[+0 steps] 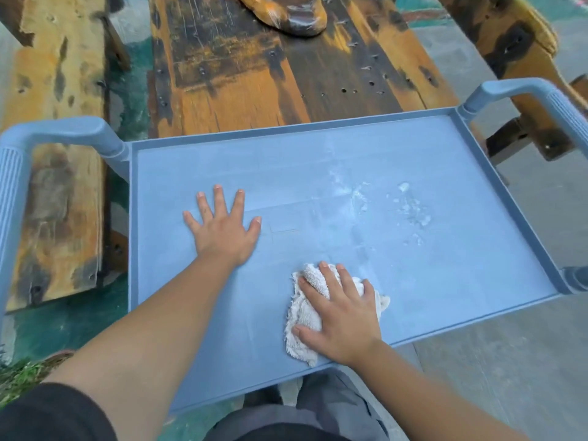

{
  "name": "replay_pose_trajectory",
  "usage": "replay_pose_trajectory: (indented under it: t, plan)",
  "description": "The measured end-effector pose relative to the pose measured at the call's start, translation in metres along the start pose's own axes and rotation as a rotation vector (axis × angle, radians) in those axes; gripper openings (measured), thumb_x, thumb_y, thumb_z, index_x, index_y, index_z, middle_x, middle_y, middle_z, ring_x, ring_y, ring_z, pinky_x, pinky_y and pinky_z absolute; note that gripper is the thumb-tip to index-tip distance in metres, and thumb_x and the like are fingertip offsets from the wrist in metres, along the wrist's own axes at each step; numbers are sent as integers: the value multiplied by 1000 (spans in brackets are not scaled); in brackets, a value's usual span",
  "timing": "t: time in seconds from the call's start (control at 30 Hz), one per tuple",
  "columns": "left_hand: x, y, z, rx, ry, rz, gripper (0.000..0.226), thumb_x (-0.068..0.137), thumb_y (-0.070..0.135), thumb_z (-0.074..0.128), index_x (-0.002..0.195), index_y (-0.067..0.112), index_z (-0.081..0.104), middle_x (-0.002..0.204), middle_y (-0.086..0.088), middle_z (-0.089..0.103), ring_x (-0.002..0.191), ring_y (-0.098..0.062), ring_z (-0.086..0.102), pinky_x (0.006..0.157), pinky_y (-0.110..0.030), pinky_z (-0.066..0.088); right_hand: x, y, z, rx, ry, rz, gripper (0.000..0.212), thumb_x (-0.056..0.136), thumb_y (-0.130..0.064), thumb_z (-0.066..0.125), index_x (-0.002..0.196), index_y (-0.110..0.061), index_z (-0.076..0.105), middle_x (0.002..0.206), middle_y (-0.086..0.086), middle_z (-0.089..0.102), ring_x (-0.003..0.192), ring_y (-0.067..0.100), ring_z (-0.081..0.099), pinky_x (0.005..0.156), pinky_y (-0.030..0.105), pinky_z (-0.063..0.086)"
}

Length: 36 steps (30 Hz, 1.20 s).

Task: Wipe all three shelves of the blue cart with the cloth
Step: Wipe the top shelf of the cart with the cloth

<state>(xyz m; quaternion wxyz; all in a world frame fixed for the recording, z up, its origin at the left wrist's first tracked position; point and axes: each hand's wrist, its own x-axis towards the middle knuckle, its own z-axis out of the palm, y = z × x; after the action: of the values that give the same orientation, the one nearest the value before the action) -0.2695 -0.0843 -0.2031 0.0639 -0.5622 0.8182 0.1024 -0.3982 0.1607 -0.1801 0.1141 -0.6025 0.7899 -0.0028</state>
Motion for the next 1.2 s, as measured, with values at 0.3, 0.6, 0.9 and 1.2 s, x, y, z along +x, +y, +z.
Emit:
replay_pose_trajectory:
  t: [0.3,0.6,0.9,1.2]
  plan:
    - [-33,71,8,-198,-16,97,62,97,46,33,153,32,12,164,-6,-8,148,-26,-11,111,-65,-4,-11,-2,-4,37,-72,-5,82,65,-82,49,137,-44,46,153,7,41,139,39,35,97,68,30]
    - [-53,93,28,8,6,169,72,88,64,11,153,36,1,164,-1,-10,148,-21,-12,112,-61,-7,-2,43,-9,14,-78,-74,83,66,-83,48,139,-45,44,153,5,41,138,41,37,98,71,32]
    - [-49,118,16,-76,-23,49,65,90,59,33,147,29,25,162,-11,5,148,-29,-5,111,-66,2,24,90,-12,29,-67,-41,85,67,-86,45,141,-45,41,156,3,37,141,39,32,101,70,22]
    - [-46,126,20,-21,-10,9,70,88,62,8,152,33,12,163,-8,1,148,-31,-5,113,-61,-1,97,104,-15,19,-19,-3,84,74,-87,26,148,-50,15,165,-4,6,150,32,-1,108,66,-1]
